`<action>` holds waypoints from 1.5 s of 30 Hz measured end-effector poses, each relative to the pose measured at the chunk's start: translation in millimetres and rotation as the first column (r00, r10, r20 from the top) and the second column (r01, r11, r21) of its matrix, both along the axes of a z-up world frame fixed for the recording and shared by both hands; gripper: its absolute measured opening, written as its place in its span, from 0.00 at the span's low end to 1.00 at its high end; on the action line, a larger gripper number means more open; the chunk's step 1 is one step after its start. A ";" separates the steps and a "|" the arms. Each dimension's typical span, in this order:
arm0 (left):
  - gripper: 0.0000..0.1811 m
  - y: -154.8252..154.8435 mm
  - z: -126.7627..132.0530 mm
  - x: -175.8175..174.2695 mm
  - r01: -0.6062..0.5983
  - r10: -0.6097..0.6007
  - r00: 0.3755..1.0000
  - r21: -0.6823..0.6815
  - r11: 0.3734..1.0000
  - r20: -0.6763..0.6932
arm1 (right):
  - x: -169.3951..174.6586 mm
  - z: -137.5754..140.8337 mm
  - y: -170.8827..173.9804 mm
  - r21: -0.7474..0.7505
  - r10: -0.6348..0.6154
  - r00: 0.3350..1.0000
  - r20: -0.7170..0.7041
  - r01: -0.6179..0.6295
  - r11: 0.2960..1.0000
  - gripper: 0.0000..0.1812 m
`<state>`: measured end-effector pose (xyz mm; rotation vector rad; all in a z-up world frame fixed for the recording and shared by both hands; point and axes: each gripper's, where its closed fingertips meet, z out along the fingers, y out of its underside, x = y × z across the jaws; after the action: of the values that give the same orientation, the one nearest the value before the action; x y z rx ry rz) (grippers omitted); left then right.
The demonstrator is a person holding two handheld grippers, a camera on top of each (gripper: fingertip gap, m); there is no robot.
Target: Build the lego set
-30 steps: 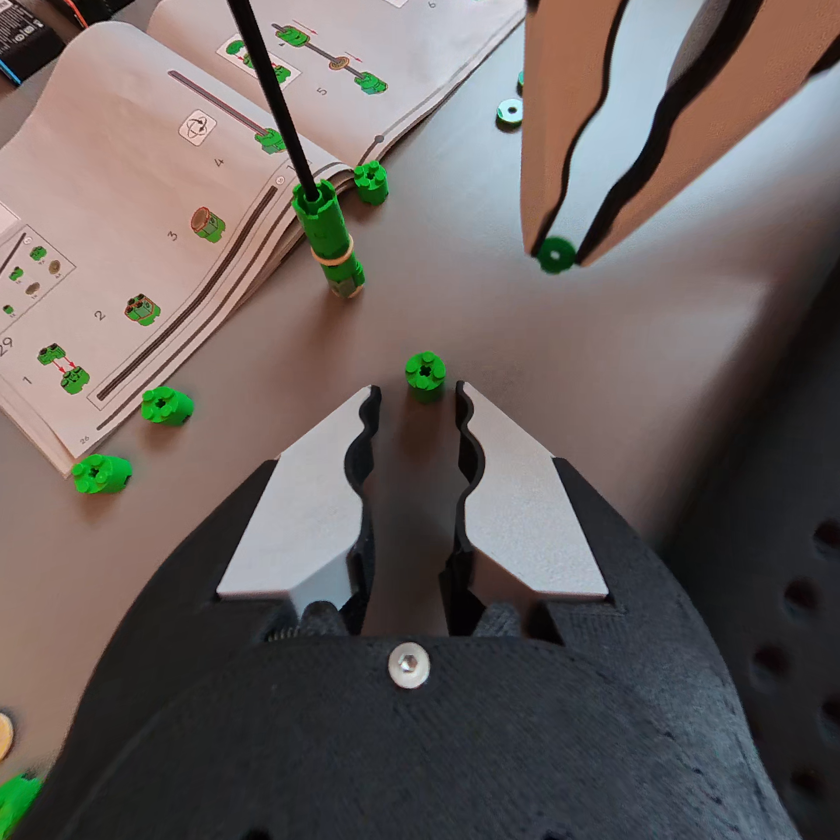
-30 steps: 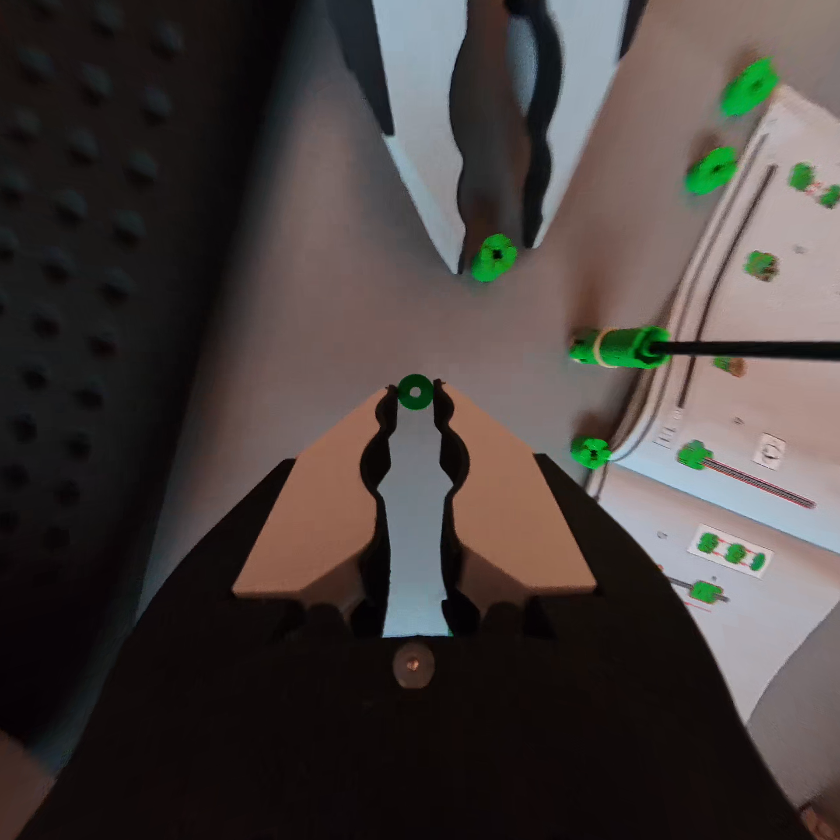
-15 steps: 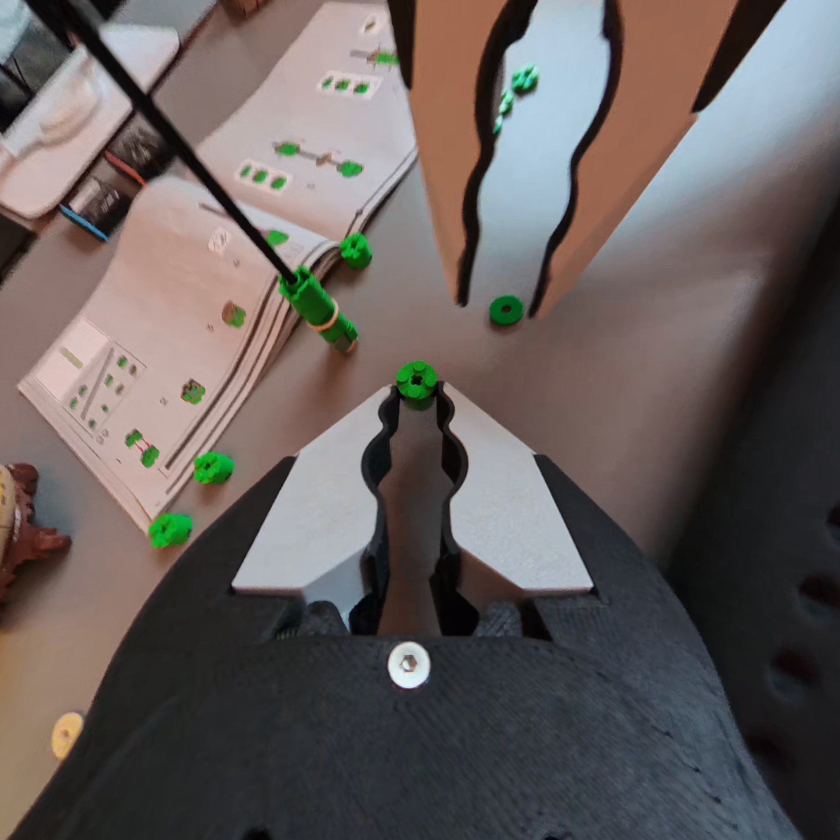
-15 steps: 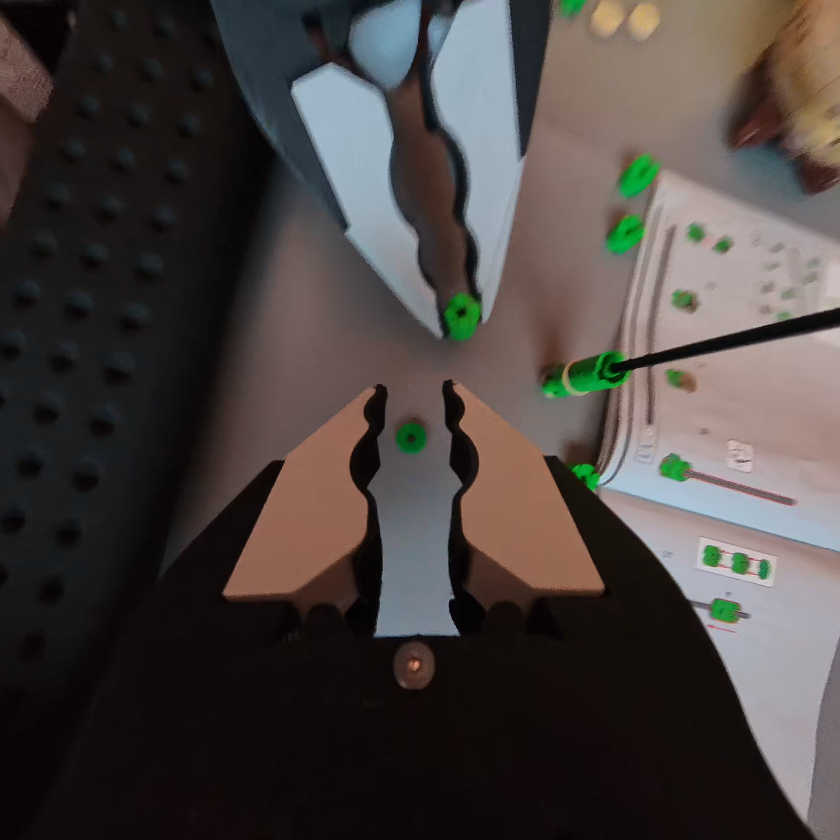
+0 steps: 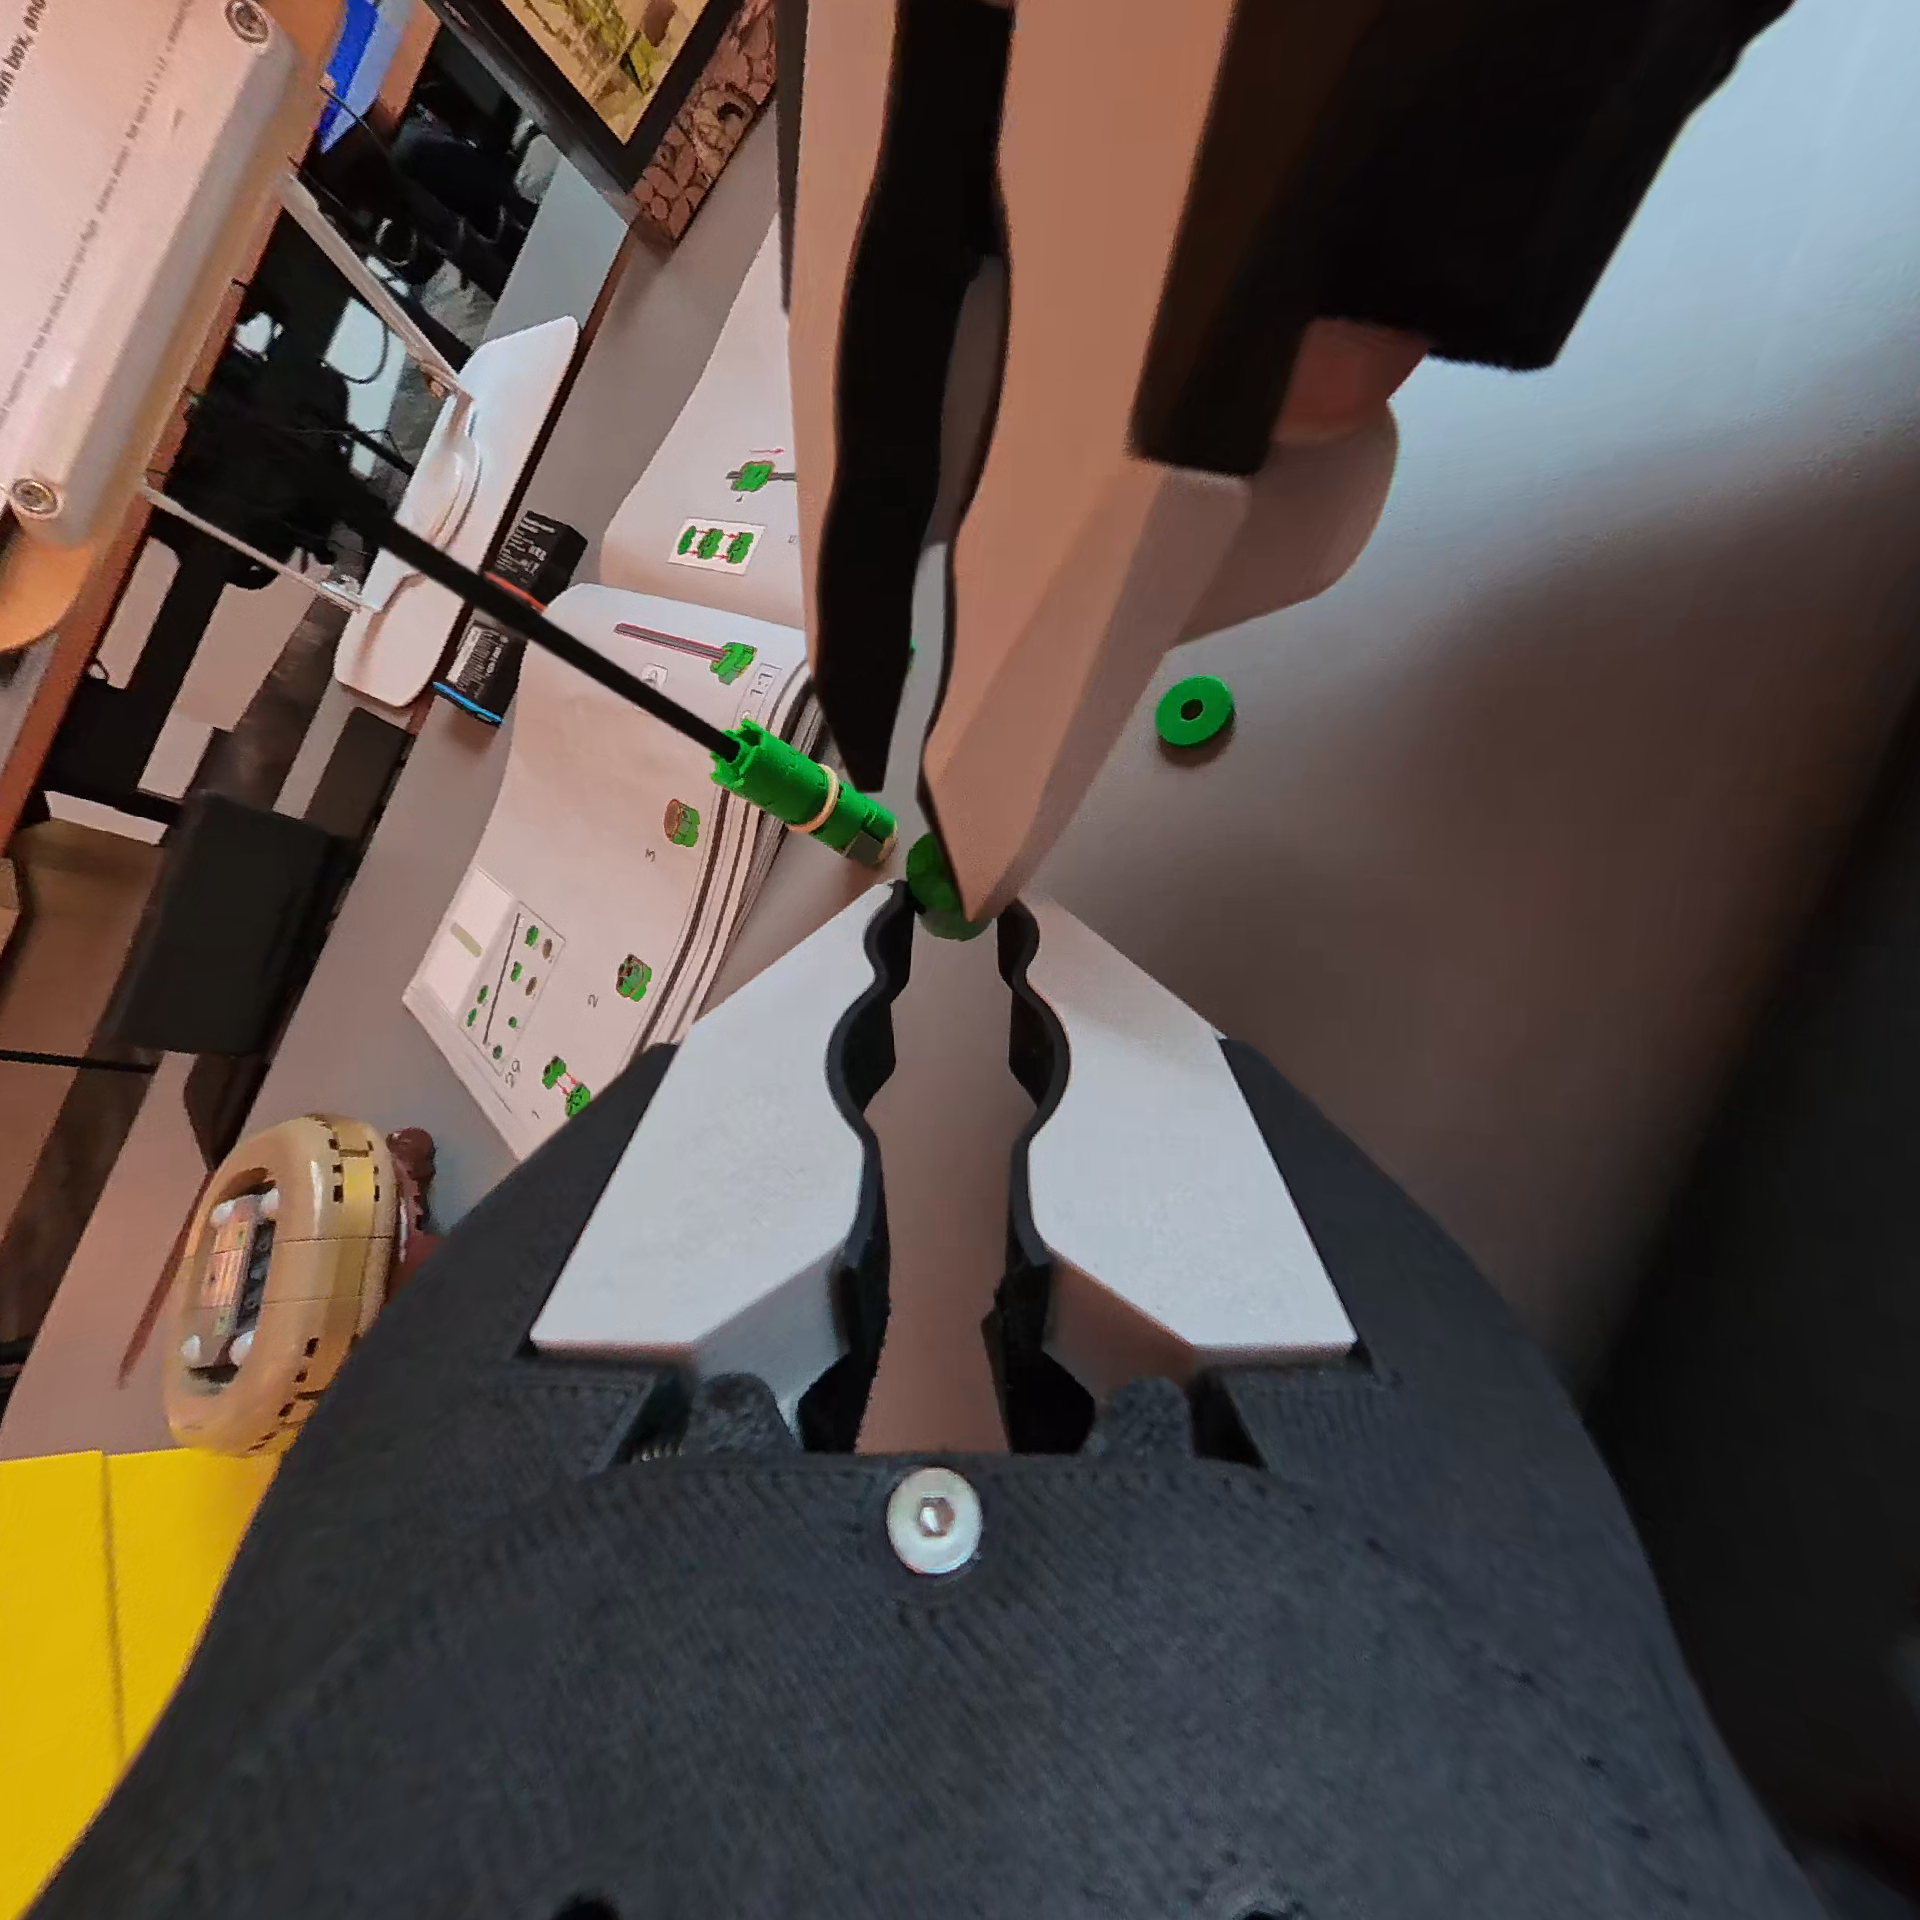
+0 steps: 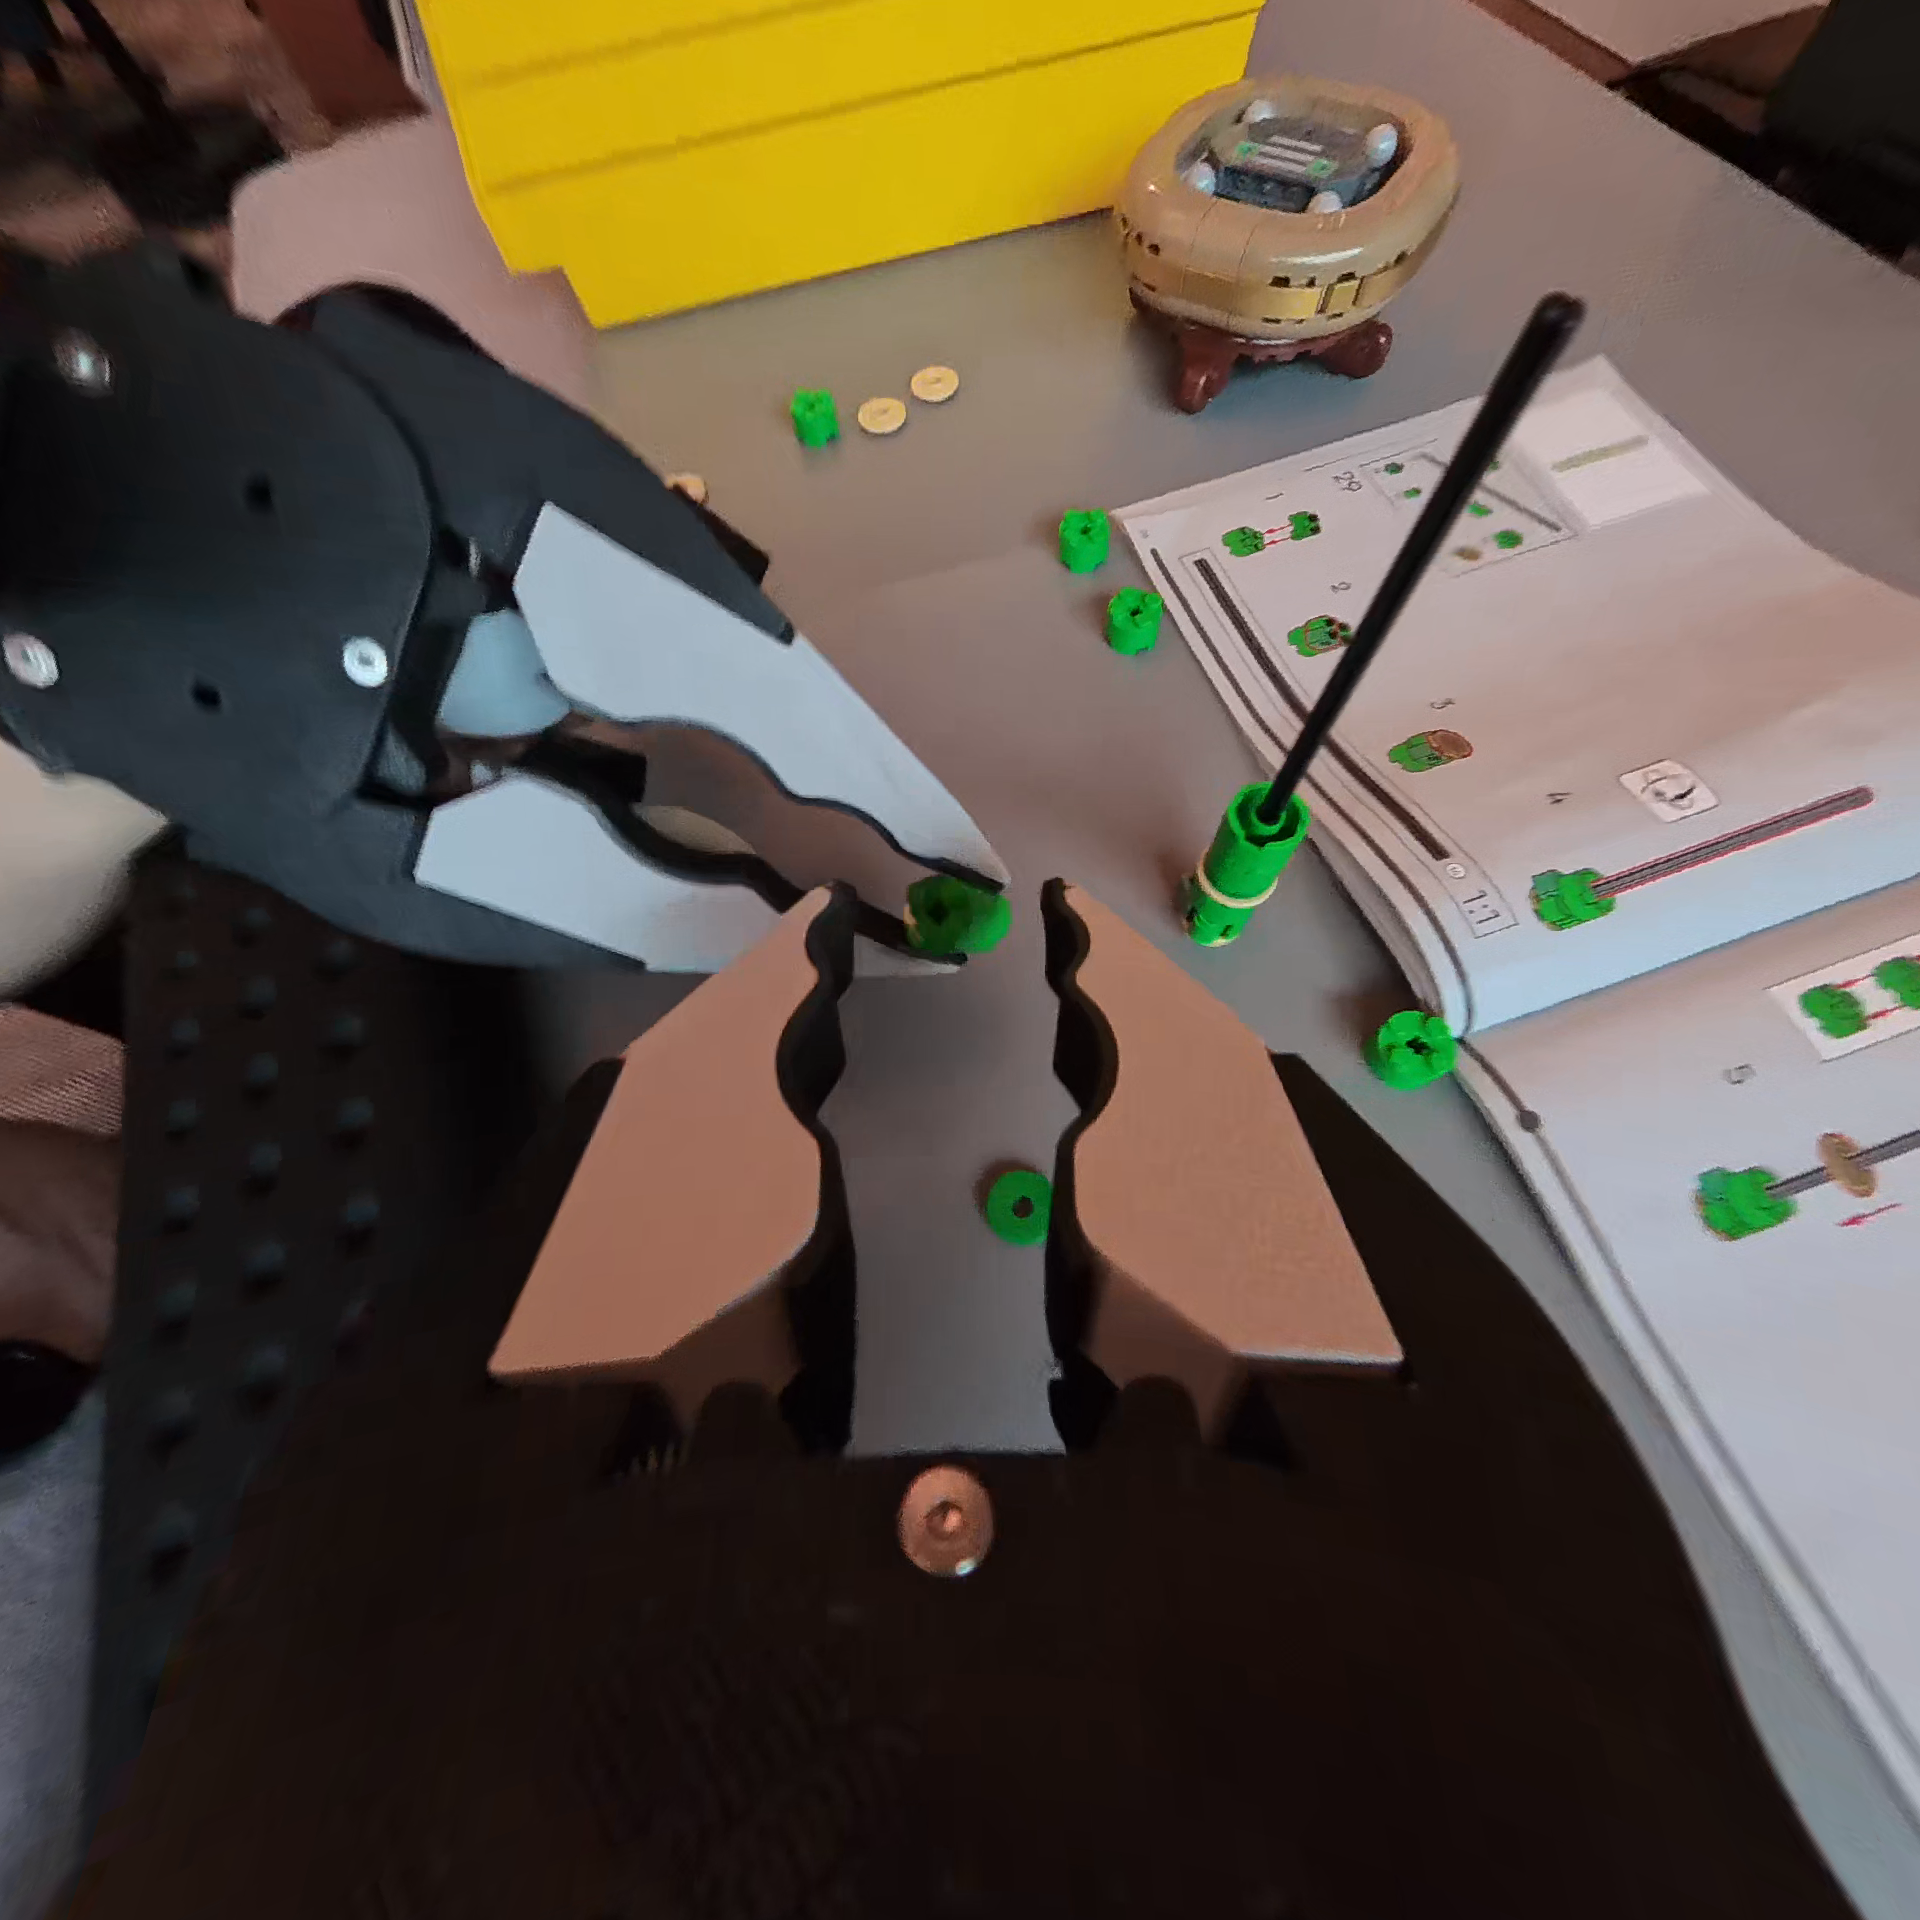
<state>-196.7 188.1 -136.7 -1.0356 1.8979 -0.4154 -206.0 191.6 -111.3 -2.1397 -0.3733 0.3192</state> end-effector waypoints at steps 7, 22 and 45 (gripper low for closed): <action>0.08 1.5 -0.5 2.1 -0.016 0.017 1.000 0.063 0.998 0.000 | 8.4 -7.4 5.5 0.002 -0.149 0.983 0.107 0.150 0.989 0.17; 0.08 3.5 6.4 10.8 -0.050 0.037 0.998 0.291 0.955 0.050 | 12.8 -7.9 2.1 -0.007 -0.175 0.978 0.112 0.177 0.984 0.08; 0.17 -66.7 81.4 -6.0 0.337 -0.246 0.871 -0.154 0.929 0.424 | -9.9 68.5 -61.1 0.028 0.250 0.548 -0.798 -0.380 0.924 0.08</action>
<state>-202.6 121.4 -55.3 -0.7268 1.6579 -0.9631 -215.9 130.5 -42.9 -1.8147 -0.2004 1.5035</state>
